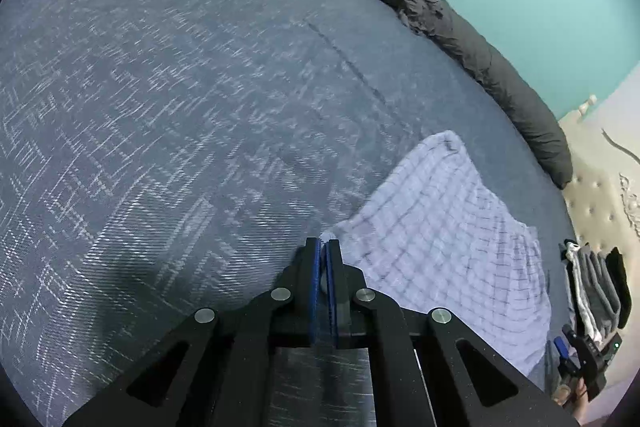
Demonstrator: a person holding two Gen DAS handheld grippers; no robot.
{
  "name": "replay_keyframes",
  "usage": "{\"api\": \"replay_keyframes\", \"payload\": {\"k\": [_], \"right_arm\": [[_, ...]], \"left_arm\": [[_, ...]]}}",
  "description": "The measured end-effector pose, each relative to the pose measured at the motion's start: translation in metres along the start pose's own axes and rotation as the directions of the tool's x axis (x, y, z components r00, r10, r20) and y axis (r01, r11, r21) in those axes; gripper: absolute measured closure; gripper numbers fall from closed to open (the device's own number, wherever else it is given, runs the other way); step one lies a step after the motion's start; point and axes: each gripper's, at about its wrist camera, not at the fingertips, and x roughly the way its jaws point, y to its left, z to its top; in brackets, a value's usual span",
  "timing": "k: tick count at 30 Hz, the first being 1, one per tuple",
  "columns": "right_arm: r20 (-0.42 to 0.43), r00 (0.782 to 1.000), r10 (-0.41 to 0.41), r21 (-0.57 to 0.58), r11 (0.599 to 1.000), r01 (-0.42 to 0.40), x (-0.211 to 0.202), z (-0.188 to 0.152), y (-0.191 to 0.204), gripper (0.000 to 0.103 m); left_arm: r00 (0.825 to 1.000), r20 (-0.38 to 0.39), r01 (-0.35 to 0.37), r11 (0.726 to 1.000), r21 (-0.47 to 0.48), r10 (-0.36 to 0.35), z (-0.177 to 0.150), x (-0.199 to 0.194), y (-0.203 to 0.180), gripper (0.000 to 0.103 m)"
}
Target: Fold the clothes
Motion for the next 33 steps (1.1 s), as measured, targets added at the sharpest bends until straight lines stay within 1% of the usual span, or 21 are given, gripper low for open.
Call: {"api": "replay_keyframes", "payload": {"k": [4, 10, 15, 18, 22, 25, 27, 29, 31, 33], "right_arm": [[0.005, 1.000, 0.003, -0.019, 1.000, -0.003, 0.001, 0.000, 0.003, 0.064], [0.011, 1.000, 0.009, -0.048, 0.999, -0.008, 0.001, 0.000, 0.007, 0.064], [0.030, 0.999, 0.020, -0.061, 0.998, -0.018, -0.007, 0.004, 0.007, 0.064], [0.041, 0.999, 0.014, -0.077, 0.997, -0.011, -0.015, 0.005, 0.006, 0.064], [0.021, 0.999, 0.038, -0.068, 0.997, -0.037, -0.019, 0.006, 0.000, 0.064], [0.019, 0.999, 0.050, -0.061, 0.997, -0.049, -0.022, 0.008, -0.003, 0.064], [0.010, 0.998, 0.069, -0.047, 0.997, -0.069, -0.021, 0.011, -0.006, 0.064], [0.008, 0.997, 0.074, -0.031, 0.997, -0.073, -0.022, 0.013, -0.011, 0.064], [0.013, 0.997, 0.072, -0.015, 0.997, -0.072, -0.024, 0.017, -0.017, 0.064], [0.021, 0.998, 0.066, 0.002, 0.998, -0.066, -0.026, 0.021, -0.023, 0.064]], "left_arm": [[1.000, 0.024, 0.018, 0.999, 0.030, -0.018, -0.002, -0.010, -0.013, 0.100], [0.999, 0.041, 0.015, 0.996, 0.086, -0.019, -0.005, -0.023, -0.046, 0.100], [0.997, 0.032, 0.058, 0.987, 0.152, -0.063, -0.003, -0.032, -0.097, 0.100], [0.995, 0.007, 0.096, 0.973, 0.210, -0.099, -0.003, -0.033, -0.139, 0.100], [0.988, -0.030, 0.151, 0.943, 0.295, -0.148, -0.011, -0.032, -0.205, 0.100], [0.976, -0.086, 0.217, 0.915, 0.340, -0.199, -0.028, -0.018, -0.263, 0.100], [0.966, -0.129, 0.255, 0.890, 0.378, -0.222, -0.047, -0.008, -0.300, 0.100], [0.955, -0.189, 0.290, 0.861, 0.417, -0.230, -0.070, 0.008, -0.338, 0.100], [0.937, -0.267, 0.327, 0.830, 0.452, -0.224, -0.100, 0.028, -0.370, 0.100], [0.915, -0.345, 0.359, 0.815, 0.454, -0.211, -0.128, 0.055, -0.391, 0.100]]}}
